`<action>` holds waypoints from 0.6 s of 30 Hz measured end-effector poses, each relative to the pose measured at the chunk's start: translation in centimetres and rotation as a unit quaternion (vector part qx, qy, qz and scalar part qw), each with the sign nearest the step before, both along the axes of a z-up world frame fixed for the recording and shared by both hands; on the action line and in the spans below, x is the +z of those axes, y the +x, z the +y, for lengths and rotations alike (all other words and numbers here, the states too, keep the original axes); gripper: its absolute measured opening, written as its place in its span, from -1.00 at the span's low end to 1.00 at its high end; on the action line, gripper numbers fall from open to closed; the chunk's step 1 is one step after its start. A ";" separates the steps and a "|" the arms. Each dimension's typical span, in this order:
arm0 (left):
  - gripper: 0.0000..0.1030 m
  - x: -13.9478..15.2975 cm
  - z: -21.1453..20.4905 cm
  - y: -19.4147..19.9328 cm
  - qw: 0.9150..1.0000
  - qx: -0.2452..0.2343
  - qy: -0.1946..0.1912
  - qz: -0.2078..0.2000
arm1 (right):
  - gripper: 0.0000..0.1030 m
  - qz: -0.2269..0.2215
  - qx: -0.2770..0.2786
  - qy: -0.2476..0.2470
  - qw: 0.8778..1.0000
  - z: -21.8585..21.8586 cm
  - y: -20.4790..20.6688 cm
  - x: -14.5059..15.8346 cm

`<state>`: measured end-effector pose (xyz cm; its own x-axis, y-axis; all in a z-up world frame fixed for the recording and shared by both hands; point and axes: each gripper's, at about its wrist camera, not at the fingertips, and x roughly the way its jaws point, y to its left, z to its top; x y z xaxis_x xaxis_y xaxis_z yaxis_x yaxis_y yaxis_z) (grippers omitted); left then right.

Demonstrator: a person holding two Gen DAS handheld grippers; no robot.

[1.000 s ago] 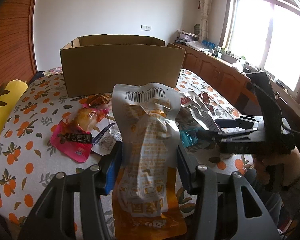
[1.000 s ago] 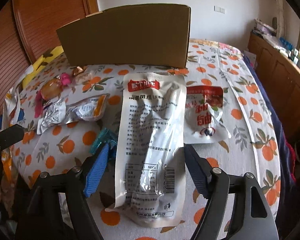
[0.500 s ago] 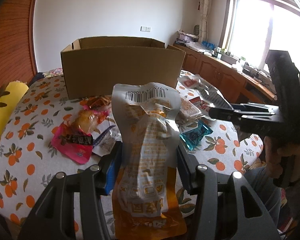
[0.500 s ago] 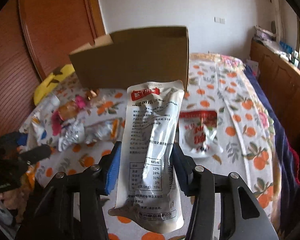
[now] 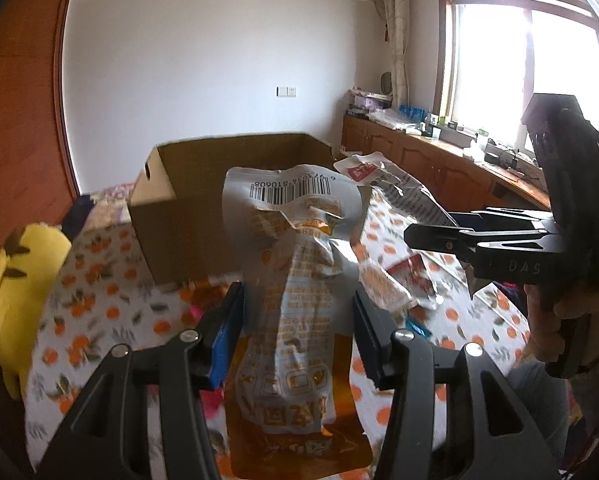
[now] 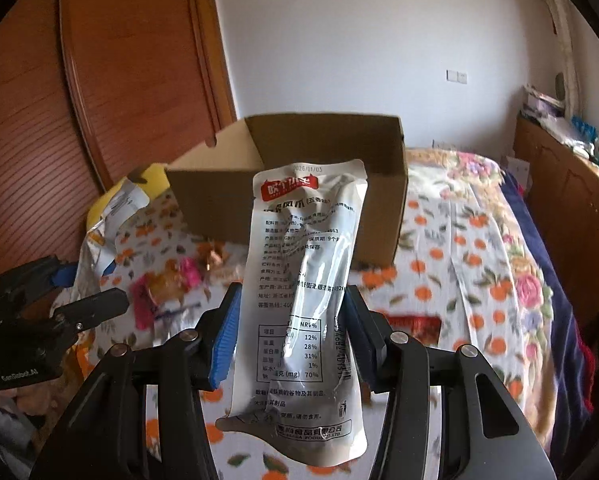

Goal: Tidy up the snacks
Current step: 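Lower both packets into the cardboard box and open both tools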

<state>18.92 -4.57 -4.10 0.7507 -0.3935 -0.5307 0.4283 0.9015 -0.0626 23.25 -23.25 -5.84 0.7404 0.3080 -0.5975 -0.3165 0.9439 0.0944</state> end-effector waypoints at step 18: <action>0.01 5.7 0.5 14.2 0.999 0.002 0.005 -0.051 | -0.01 -0.059 0.028 0.006 0.998 1.8 12.1 5.1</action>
